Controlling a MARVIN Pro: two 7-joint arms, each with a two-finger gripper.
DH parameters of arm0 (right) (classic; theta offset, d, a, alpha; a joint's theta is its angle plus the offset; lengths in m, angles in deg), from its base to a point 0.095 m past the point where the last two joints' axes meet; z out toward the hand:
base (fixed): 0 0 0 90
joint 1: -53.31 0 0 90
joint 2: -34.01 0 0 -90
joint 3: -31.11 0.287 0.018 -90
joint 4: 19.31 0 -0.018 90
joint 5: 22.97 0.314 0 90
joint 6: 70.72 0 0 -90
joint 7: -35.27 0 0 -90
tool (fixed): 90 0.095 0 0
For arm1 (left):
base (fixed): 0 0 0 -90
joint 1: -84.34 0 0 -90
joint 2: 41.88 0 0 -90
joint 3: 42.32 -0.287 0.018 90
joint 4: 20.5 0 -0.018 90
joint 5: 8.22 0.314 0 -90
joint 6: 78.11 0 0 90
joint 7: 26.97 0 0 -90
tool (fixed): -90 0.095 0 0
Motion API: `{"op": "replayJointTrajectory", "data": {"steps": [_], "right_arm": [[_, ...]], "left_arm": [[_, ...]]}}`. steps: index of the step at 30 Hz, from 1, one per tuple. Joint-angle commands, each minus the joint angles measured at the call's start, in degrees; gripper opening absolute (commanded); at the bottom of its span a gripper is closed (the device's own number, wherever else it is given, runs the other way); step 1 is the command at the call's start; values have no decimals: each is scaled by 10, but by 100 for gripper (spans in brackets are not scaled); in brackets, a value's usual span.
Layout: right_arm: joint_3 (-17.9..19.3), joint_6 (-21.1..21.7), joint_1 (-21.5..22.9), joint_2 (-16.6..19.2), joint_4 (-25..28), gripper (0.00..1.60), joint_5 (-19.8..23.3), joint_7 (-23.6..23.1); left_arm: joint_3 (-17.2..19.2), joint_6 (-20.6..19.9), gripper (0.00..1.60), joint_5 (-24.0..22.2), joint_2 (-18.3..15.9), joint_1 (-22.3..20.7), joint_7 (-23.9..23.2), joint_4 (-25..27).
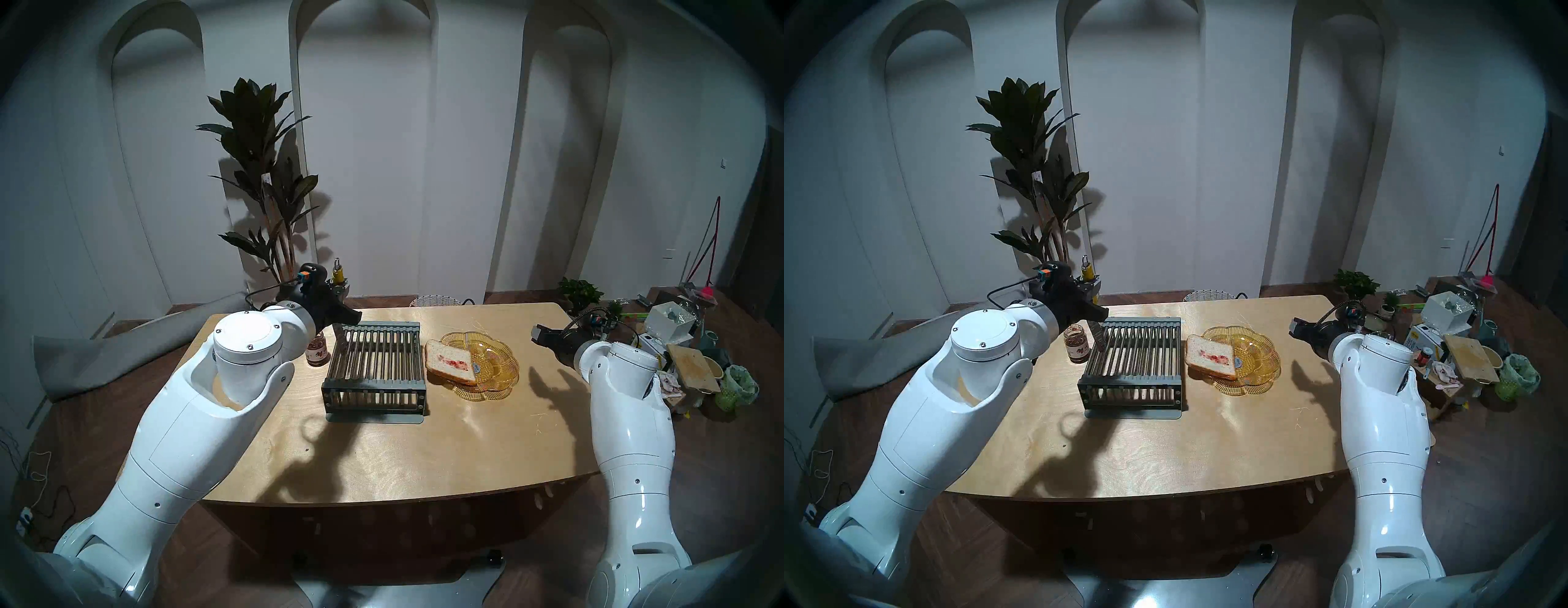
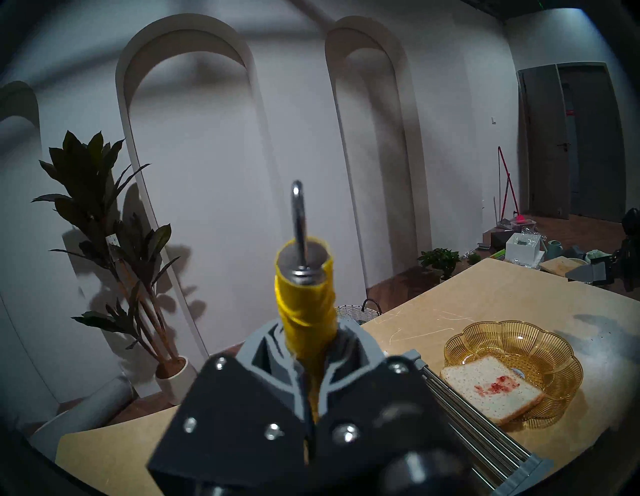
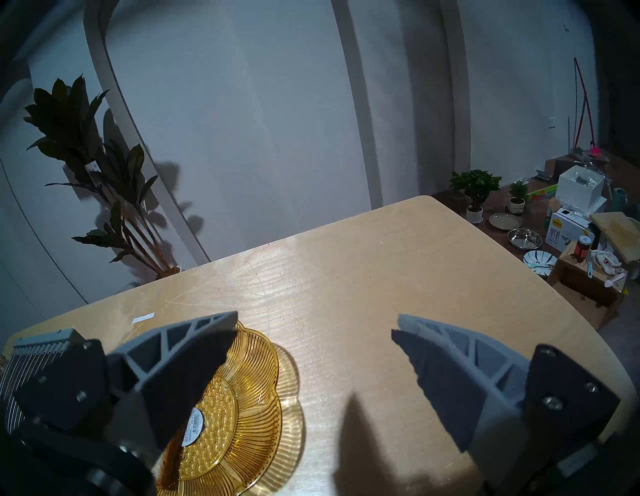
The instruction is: Spread jam over the slice of bread with the knife
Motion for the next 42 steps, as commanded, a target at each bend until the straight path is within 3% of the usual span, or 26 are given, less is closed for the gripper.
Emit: {"op": "replayJointTrajectory", "data": {"steps": [1, 11, 25, 32, 36, 42], "right_arm": [[0, -5, 6, -1, 20, 160, -1, 2], [-4, -6, 4, -2, 23, 160, -7, 5], [-14, -11, 5, -2, 22, 160, -11, 6], [-18, -15, 3, 0, 21, 160, -12, 3], [-20, -16, 1, 0, 22, 160, -13, 2], [-22, -16, -2, 0, 29, 160, -14, -1]], "left_arm": [[1, 19, 0, 4, 13, -16, 4, -2], [-8, 34, 0, 20, 26, -9, 26, -12], [-46, 41, 0, 69, 51, -3, 96, -30], [-57, 97, 0, 89, 79, 20, 152, -40], [-68, 131, 0, 94, 82, 35, 161, -41], [-84, 151, 0, 105, 90, 45, 183, -54]]}}
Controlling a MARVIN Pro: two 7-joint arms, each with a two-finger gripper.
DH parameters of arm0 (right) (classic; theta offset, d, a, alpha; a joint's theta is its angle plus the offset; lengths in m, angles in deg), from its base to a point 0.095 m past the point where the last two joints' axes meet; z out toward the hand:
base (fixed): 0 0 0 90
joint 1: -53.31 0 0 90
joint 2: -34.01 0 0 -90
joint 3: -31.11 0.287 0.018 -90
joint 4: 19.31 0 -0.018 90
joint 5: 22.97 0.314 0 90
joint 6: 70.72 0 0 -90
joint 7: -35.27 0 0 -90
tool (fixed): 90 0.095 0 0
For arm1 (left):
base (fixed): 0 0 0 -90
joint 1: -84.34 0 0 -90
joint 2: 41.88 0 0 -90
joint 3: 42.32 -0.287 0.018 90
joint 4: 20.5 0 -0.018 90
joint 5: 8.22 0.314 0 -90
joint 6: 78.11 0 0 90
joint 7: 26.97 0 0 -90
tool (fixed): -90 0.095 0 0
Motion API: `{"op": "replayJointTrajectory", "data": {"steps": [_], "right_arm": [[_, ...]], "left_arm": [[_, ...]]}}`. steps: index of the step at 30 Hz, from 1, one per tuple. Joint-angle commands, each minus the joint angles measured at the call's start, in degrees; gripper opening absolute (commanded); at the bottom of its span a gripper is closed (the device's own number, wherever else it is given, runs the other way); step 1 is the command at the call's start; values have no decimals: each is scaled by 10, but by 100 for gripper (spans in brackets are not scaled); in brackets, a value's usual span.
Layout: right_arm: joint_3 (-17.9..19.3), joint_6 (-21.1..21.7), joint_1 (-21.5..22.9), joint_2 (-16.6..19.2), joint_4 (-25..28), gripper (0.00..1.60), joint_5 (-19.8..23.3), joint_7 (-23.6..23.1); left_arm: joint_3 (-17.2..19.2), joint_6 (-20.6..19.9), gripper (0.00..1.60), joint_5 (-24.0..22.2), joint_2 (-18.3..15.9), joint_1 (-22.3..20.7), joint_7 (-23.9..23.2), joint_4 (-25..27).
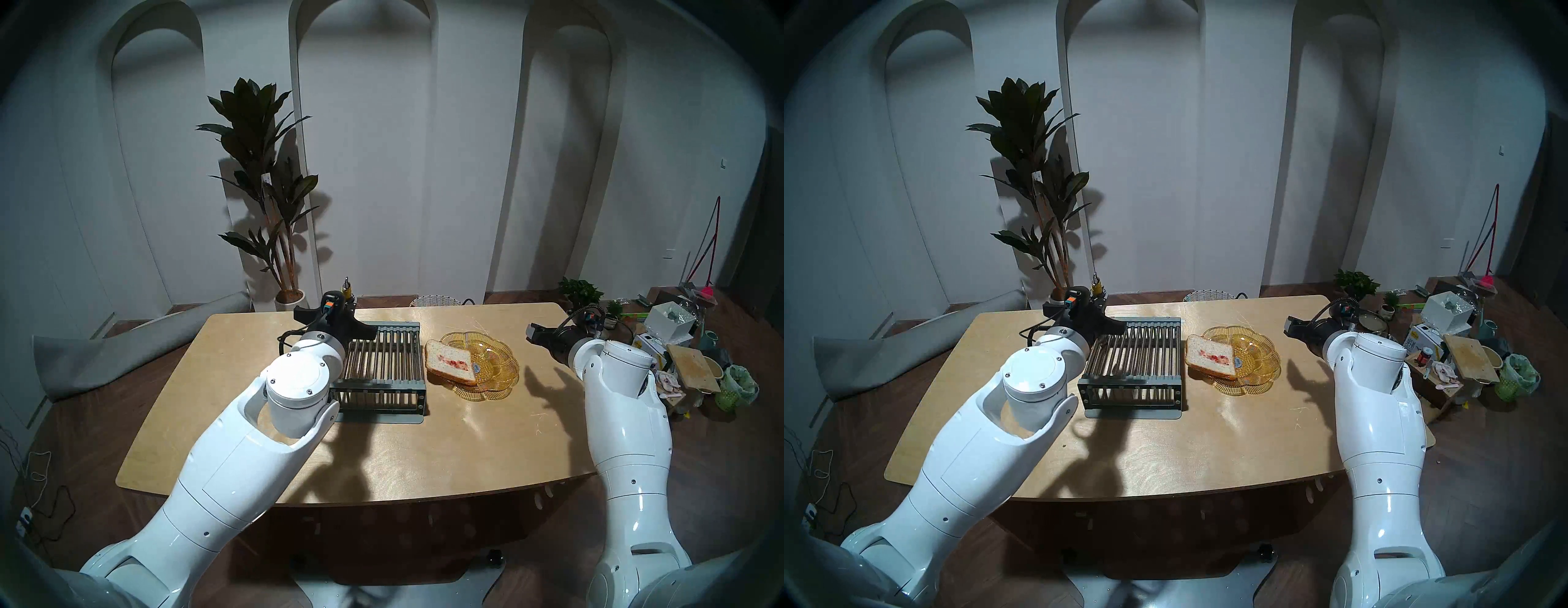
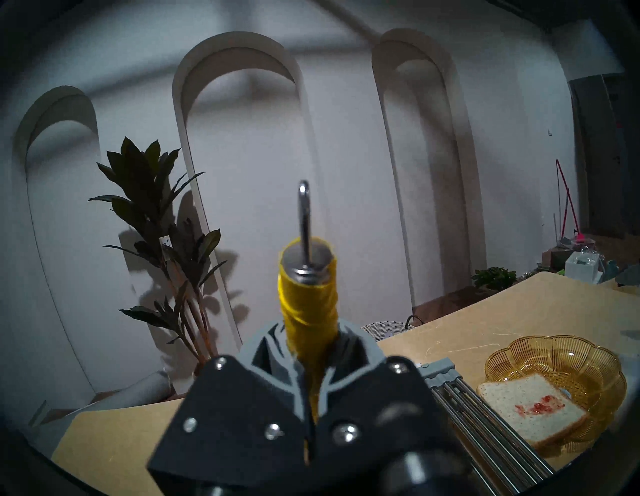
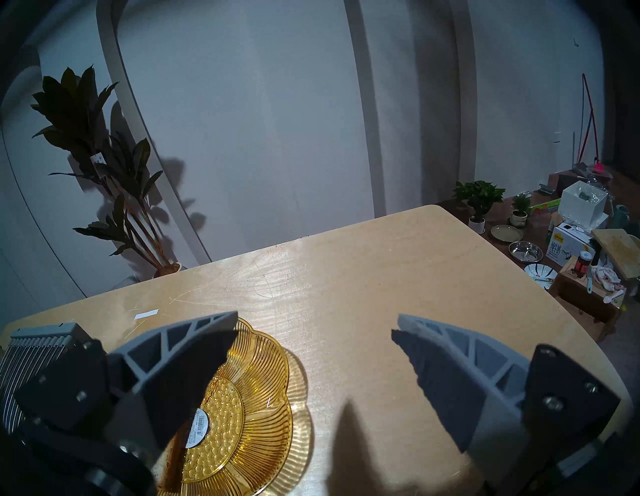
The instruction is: Spread jam over the slice of bread with the knife
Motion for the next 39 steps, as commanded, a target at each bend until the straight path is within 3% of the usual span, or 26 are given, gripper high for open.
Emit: {"op": "replayJointTrajectory", "data": {"steps": [1, 11, 18, 25, 39], "right_arm": [[-2, -8, 0, 0, 20, 160, 0, -3], [-10, -15, -3, -3, 19, 160, -5, -6], [-16, -16, -5, -5, 24, 160, -8, -7], [-22, -16, -6, -7, 27, 160, -12, -6], [-26, -12, -7, -11, 34, 160, -18, -3]], "left_arm": [[-9, 39, 0, 17, 18, 9, 25, -3], [-26, 123, 0, 39, 30, 49, 53, -1], [-44, 176, 0, 68, 32, 62, 83, -30], [-60, 180, 0, 105, 35, 51, 109, -68], [-68, 187, 0, 108, 47, 51, 133, -85]]}}
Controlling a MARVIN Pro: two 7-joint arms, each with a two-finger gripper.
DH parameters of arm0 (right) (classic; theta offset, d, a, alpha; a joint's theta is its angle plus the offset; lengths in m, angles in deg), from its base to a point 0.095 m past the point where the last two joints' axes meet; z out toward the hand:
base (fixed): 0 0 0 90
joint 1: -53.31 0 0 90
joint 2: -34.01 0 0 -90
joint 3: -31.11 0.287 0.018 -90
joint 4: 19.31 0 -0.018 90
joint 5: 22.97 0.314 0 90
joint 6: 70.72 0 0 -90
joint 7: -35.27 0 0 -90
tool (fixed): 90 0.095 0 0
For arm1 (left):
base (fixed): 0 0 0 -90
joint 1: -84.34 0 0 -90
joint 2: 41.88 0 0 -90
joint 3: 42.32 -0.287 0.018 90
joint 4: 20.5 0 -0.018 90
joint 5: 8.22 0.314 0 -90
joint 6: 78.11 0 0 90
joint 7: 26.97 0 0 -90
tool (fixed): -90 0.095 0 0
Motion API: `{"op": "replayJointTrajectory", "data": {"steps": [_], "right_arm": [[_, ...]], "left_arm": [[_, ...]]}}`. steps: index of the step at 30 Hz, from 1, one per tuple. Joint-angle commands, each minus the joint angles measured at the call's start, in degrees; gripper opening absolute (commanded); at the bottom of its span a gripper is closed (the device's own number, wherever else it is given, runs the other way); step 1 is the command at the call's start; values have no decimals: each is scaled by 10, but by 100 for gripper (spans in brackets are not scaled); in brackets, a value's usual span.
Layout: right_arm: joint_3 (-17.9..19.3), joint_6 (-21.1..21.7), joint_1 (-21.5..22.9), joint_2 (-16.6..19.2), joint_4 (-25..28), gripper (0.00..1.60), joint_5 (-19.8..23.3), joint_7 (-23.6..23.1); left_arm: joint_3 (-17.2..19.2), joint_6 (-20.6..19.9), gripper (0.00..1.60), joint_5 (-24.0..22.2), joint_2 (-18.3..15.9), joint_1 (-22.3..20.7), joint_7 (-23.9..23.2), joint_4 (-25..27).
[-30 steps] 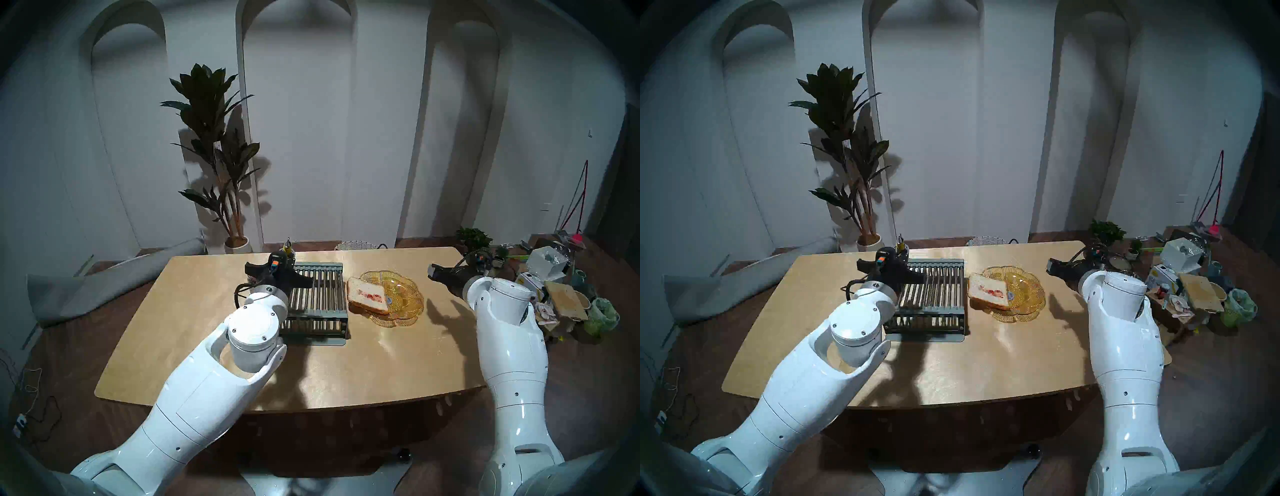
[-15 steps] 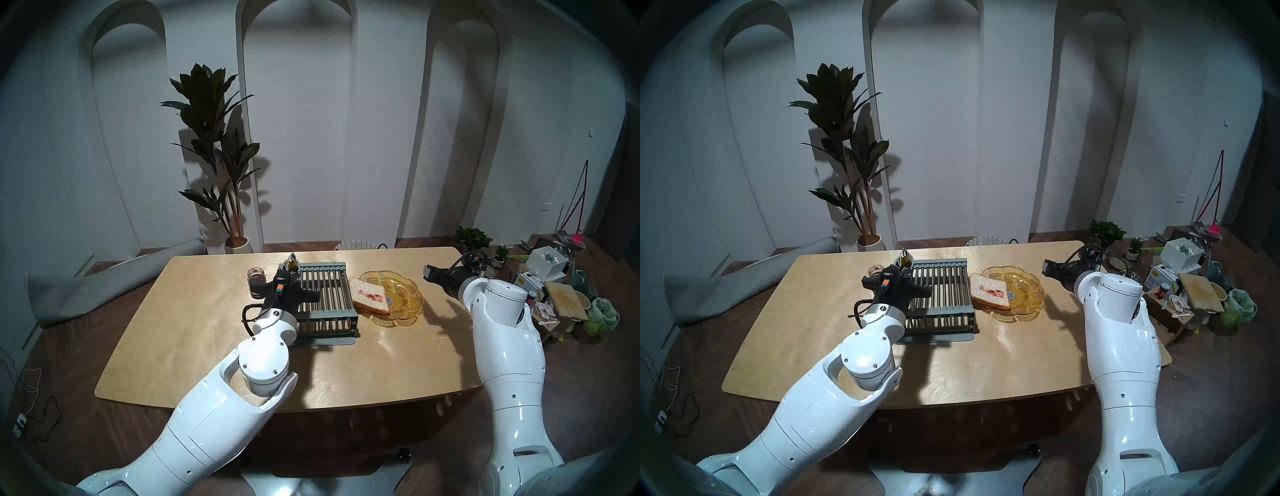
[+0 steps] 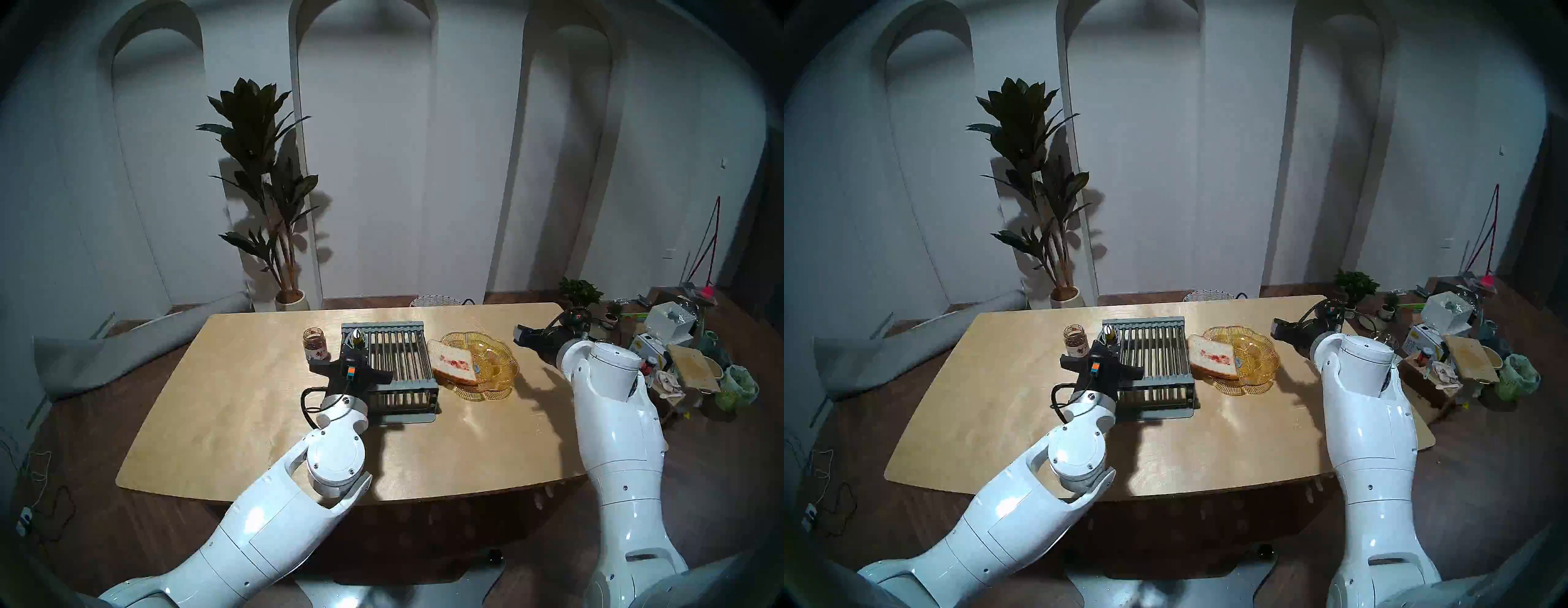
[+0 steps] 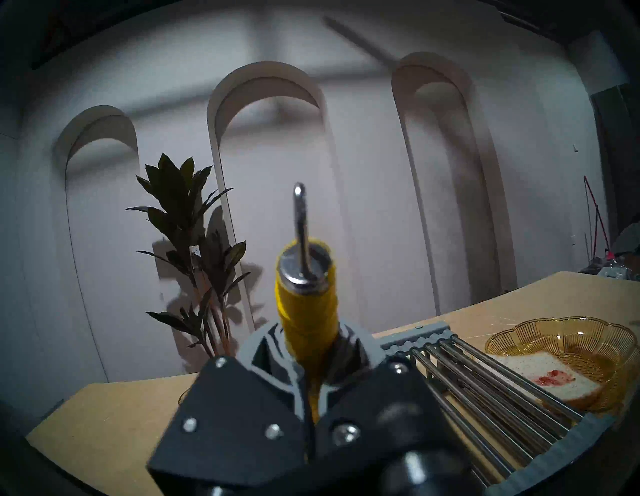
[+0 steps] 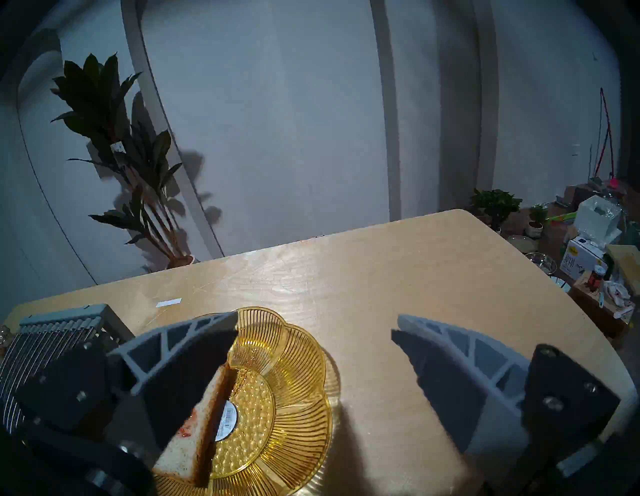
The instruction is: Spread jam over the slice of bread with the knife
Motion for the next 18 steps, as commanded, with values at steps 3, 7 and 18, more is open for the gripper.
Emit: {"op": "replayJointTrajectory", "data": {"steps": [3, 7, 18], "right_arm": [[-2, -5, 5, -2, 14, 160, -1, 2], [-5, -2, 6, -4, 16, 160, -2, 3], [-13, -5, 8, -1, 7, 160, -3, -3]], "left_arm": [[2, -9, 0, 2, 1, 4, 12, 30], [-2, -20, 0, -1, -6, 22, 12, 49], [-9, -31, 0, -11, -4, 40, 16, 46]]}}
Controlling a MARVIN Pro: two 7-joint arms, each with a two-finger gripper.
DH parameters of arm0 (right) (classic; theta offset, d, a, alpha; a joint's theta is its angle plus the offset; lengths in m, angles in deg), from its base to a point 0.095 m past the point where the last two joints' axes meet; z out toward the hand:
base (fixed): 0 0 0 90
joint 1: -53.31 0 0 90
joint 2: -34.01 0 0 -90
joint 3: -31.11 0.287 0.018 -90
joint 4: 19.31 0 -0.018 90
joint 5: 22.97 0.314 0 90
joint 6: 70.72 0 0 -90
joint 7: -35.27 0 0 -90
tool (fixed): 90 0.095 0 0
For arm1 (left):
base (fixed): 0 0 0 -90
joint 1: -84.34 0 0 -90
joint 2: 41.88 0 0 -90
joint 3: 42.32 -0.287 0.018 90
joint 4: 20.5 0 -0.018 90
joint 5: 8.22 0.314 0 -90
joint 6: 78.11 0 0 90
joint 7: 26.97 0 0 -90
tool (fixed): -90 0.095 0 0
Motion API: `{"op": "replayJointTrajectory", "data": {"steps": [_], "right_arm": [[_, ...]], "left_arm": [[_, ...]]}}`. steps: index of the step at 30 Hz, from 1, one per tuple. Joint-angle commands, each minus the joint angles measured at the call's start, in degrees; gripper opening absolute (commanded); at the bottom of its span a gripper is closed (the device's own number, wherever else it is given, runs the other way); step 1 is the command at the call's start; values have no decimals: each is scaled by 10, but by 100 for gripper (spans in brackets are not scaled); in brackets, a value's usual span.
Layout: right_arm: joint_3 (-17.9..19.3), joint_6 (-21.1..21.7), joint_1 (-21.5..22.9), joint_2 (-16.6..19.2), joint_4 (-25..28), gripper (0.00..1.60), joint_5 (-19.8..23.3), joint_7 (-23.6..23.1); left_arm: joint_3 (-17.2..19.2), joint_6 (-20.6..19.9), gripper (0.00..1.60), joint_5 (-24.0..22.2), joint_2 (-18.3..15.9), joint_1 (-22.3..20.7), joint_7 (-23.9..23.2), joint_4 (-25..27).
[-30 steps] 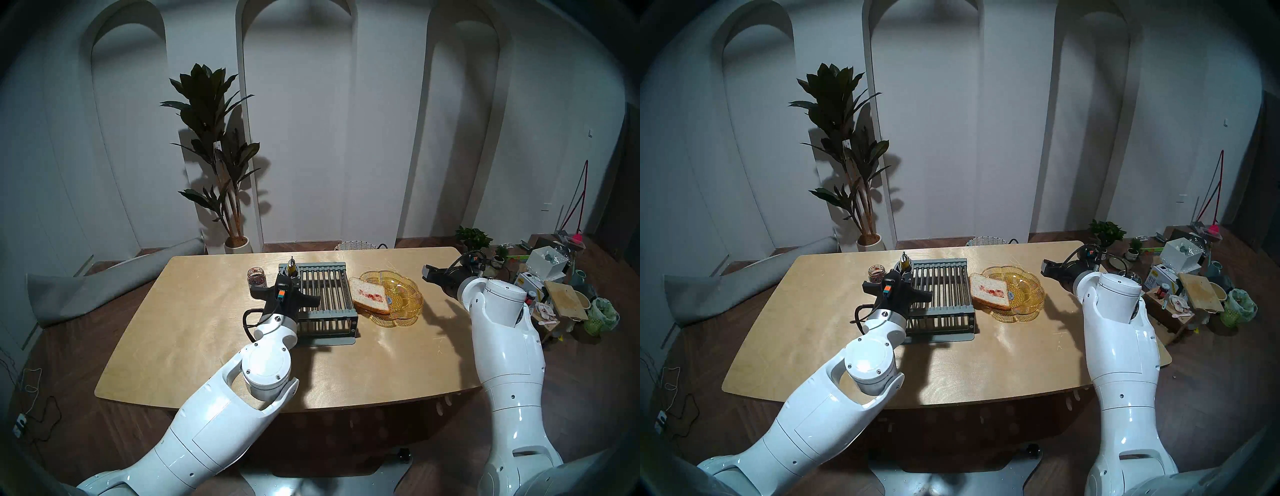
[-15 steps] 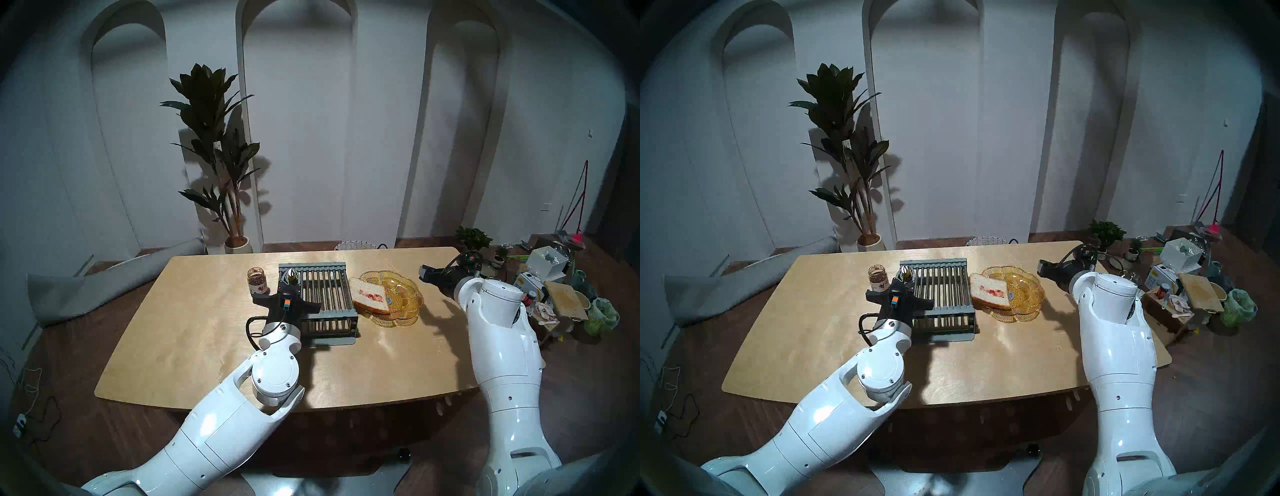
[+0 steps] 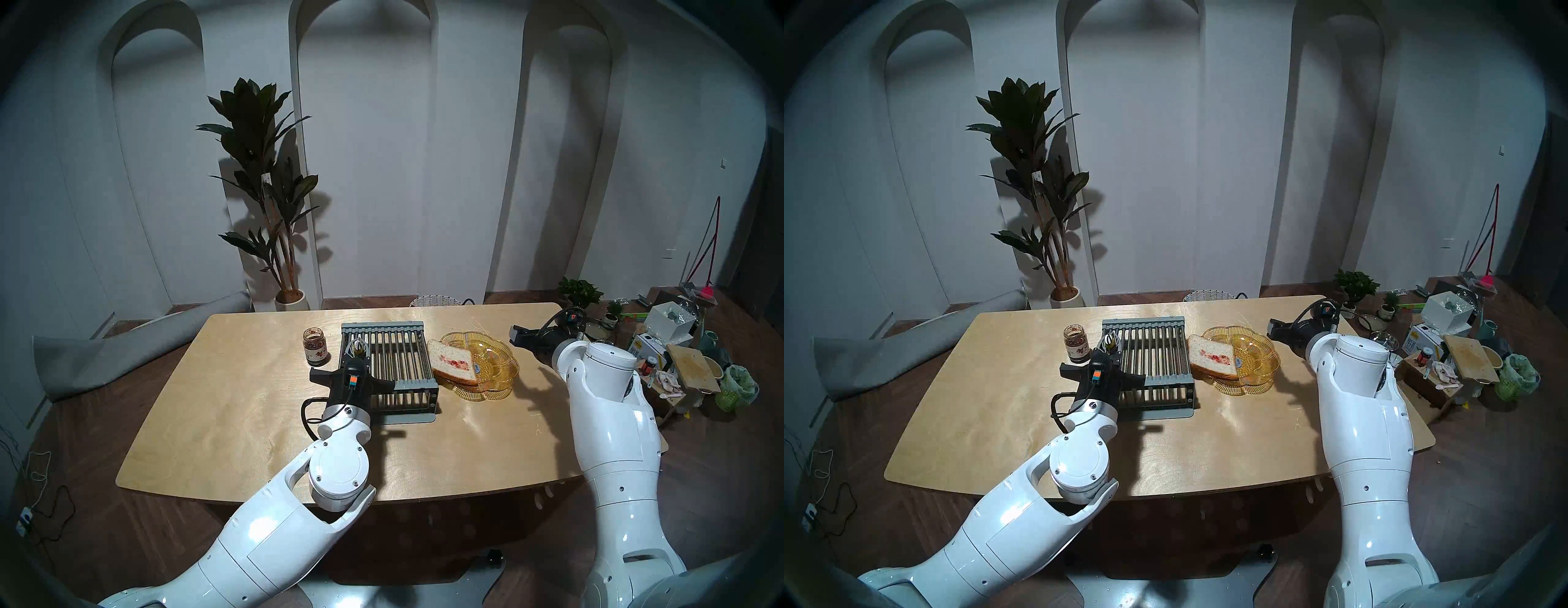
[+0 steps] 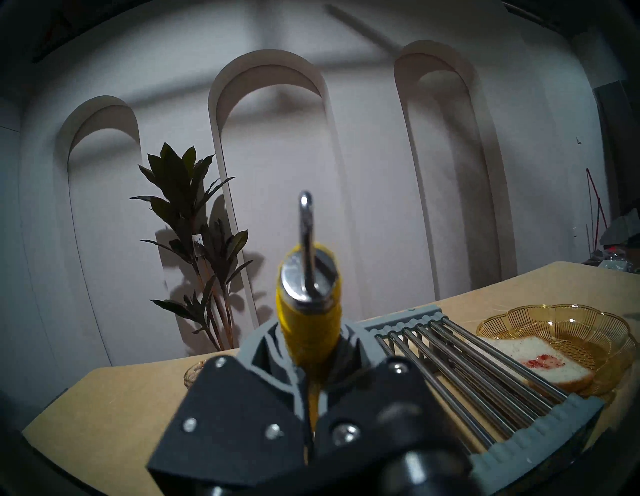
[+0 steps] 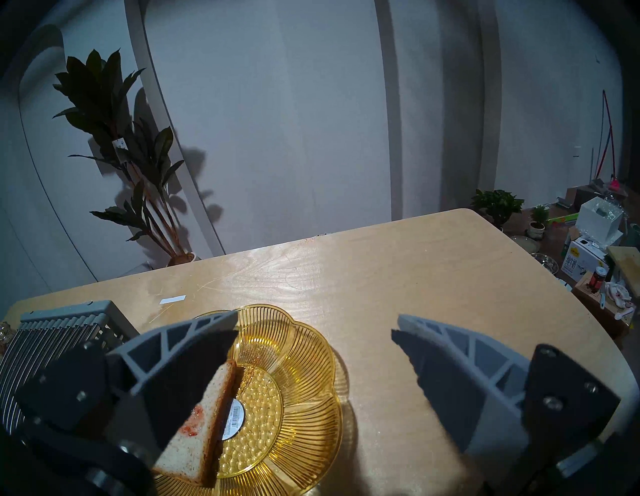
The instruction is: Spread jam over the slice of bread with the knife
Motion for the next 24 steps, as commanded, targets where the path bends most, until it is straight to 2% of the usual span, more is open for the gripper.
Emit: {"op": "replayJointTrajectory", "data": {"steps": [1, 9, 10, 24], "right_arm": [[-2, -5, 8, 3, 7, 160, 0, -5], [-3, -6, 7, 3, 6, 160, -1, -8], [-4, -6, 7, 3, 6, 160, -1, -9], [-9, -7, 0, 3, 9, 160, -6, -12]], "left_arm": [[-1, 1, 0, -5, 3, 4, 1, 9], [-1, -15, 0, -22, 0, 10, 2, 21], [0, -29, 0, -28, 1, 13, 2, 26], [-2, -32, 0, -43, -4, 41, 9, 41]]}}
